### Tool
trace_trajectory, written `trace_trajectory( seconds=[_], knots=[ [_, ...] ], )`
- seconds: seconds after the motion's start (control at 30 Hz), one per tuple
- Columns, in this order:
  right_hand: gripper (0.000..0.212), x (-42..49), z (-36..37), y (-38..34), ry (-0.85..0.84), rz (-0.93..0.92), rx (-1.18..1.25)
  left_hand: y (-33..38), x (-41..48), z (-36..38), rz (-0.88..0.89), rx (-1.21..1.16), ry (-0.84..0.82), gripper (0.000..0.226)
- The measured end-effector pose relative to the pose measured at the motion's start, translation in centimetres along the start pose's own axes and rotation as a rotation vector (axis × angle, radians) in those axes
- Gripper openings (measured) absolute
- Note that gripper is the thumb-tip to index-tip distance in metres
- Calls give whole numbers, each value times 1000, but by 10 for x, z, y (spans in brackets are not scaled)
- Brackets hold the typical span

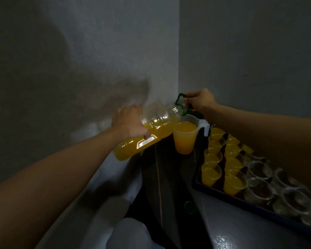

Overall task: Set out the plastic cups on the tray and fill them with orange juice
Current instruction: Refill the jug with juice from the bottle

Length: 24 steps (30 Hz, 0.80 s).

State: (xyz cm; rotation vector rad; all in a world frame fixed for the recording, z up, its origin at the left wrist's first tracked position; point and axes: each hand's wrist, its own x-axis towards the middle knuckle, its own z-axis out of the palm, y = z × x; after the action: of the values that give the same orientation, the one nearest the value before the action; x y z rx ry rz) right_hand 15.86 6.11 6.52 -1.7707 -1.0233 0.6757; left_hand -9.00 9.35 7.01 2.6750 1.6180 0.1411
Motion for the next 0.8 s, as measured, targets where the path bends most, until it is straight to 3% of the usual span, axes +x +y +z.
trace_trajectory(
  seconds=[0.43,0.53,0.8],
  knots=[
    [23,-50,11,-23,114,-422,-153,13,-40,88,-147,-336,192,85],
    [20,-67,29,-27,37,-537,-216,20,-50,114,-250,-465,138,92],
    [19,-93,73,-21,-33,-602,-319,44,-74,169,-382,-799,48,118]
  ],
)
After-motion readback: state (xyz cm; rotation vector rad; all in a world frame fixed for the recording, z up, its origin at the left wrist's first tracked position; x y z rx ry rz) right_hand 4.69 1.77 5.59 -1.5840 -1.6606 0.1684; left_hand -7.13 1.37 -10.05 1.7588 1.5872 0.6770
